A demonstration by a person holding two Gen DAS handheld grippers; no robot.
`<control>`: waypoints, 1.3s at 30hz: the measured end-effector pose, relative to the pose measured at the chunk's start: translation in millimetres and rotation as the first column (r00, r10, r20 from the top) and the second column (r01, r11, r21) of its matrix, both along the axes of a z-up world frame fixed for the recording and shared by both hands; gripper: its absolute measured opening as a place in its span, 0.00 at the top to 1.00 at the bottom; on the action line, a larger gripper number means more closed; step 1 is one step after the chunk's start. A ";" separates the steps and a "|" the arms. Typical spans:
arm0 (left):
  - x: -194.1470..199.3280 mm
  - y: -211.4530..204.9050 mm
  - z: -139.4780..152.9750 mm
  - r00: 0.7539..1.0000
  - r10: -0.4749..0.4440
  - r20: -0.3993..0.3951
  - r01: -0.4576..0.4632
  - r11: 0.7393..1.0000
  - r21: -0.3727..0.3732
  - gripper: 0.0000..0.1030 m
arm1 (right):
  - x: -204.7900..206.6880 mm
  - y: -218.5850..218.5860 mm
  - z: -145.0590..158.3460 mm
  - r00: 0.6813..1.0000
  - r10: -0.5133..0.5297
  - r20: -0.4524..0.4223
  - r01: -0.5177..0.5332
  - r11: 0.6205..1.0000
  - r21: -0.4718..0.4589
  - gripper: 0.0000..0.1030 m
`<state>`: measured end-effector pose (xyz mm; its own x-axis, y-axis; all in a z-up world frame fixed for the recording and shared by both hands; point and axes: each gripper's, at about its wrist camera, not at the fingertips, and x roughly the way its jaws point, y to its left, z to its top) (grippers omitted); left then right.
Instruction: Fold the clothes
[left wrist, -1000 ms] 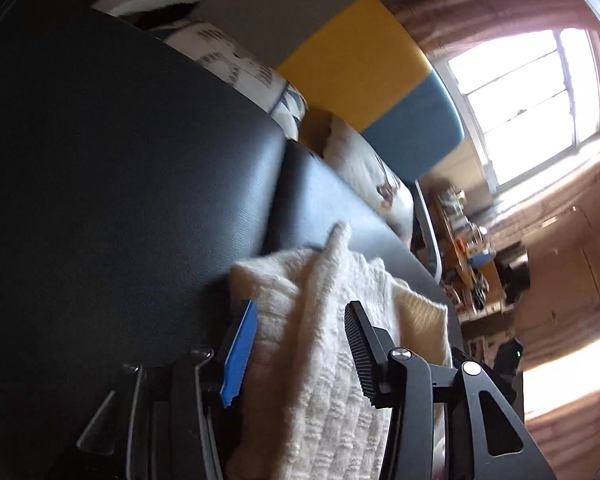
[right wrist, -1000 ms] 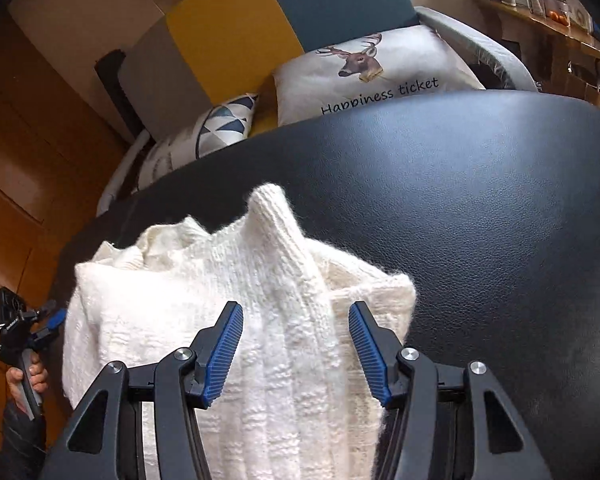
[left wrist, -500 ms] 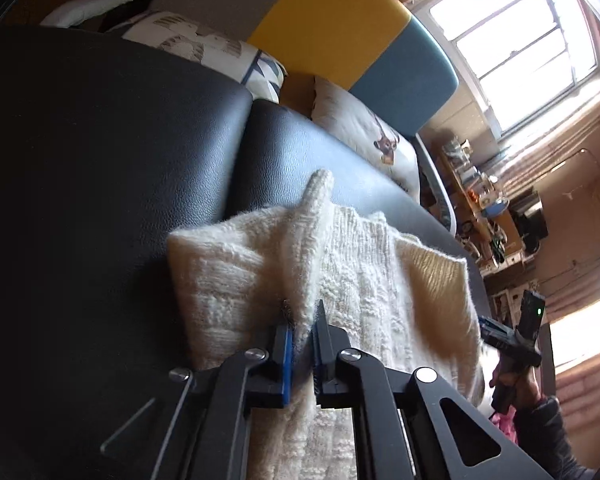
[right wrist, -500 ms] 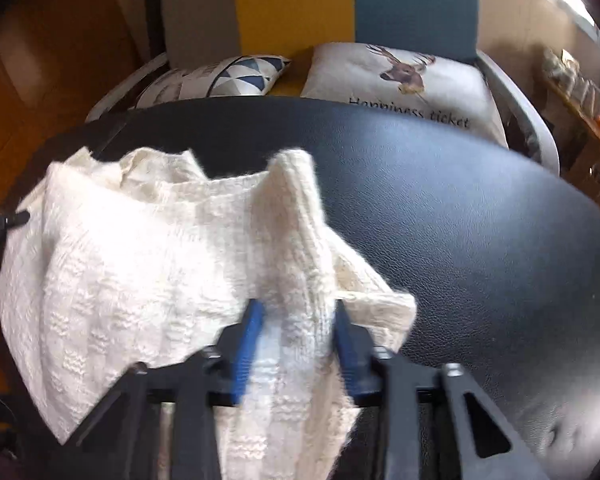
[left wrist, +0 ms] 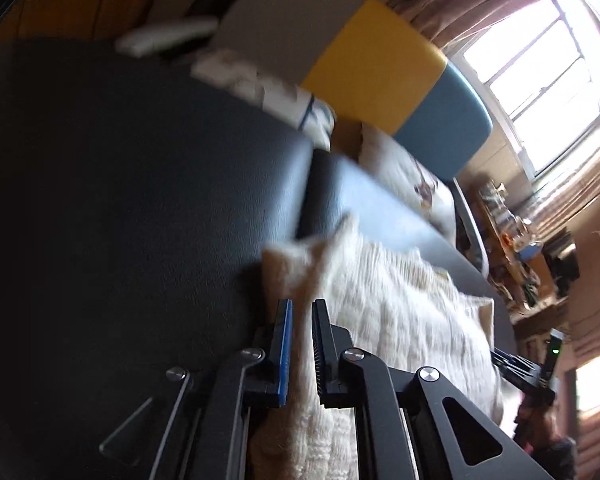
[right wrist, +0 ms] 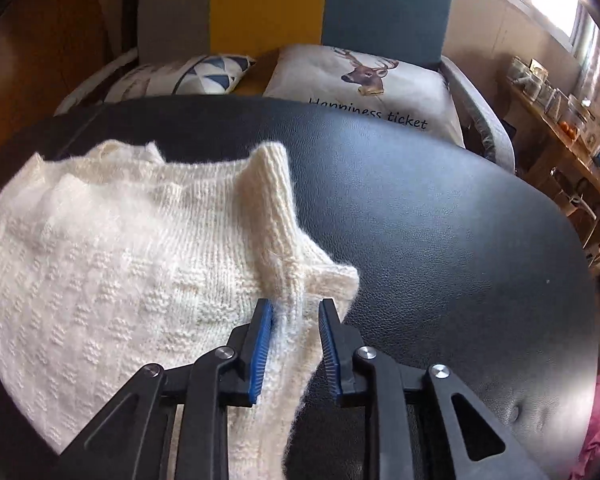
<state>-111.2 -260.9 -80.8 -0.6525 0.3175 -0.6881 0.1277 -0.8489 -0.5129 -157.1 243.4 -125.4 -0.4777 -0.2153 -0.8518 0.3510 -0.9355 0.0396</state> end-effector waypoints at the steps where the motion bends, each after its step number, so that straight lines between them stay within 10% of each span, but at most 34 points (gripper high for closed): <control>1: 0.5 0.8 11.8 0.999 -0.010 -0.037 0.010 1.000 -0.011 0.85 | 1.0 -3.2 3.1 1.000 0.011 0.000 -0.011 1.000 -0.022 0.75; 4: -12.6 26.5 35.5 0.978 -0.176 -0.110 0.176 0.984 -0.009 0.53 | 4.1 -12.8 12.5 0.999 0.043 -0.001 -0.042 0.995 -0.088 0.71; 9: -56.4 105.3 16.9 0.917 -0.399 0.017 0.394 0.896 -0.205 0.54 | 6.0 -33.2 24.2 0.995 0.104 -0.008 -0.104 0.978 -0.179 0.71; 15: -83.6 133.8 -31.9 0.886 -0.421 0.196 0.461 0.843 -0.276 0.57 | -14.7 -82.0 -2.4 0.984 0.174 0.049 -0.169 0.981 -0.091 0.67; 18: -78.5 135.3 -31.4 0.893 -0.415 0.175 0.450 0.844 -0.292 0.84 | -15.8 -89.1 -10.2 0.989 0.147 0.023 -0.145 0.986 -0.076 0.63; 22: -63.5 130.2 -26.6 0.926 -0.364 0.104 0.378 0.885 -0.272 0.92 | -8.5 -72.9 -15.2 0.997 0.067 0.030 -0.060 0.980 -0.189 0.62; 28: -47.4 136.7 -6.6 0.946 -0.322 -0.027 0.300 0.908 -0.293 0.94 | -5.9 -83.8 11.0 0.995 0.069 -0.073 -0.072 0.997 -0.041 0.99; 33: -59.5 140.7 22.8 0.942 -0.299 -0.151 0.243 0.920 -0.307 0.94 | -30.2 -85.0 24.7 0.993 0.046 -0.112 -0.048 0.999 -0.010 0.99; 39: -94.3 148.6 -14.1 0.958 -0.277 -0.073 0.240 0.914 -0.327 0.94 | -42.4 -69.7 -3.1 0.998 0.029 0.061 -0.020 0.990 -0.140 0.78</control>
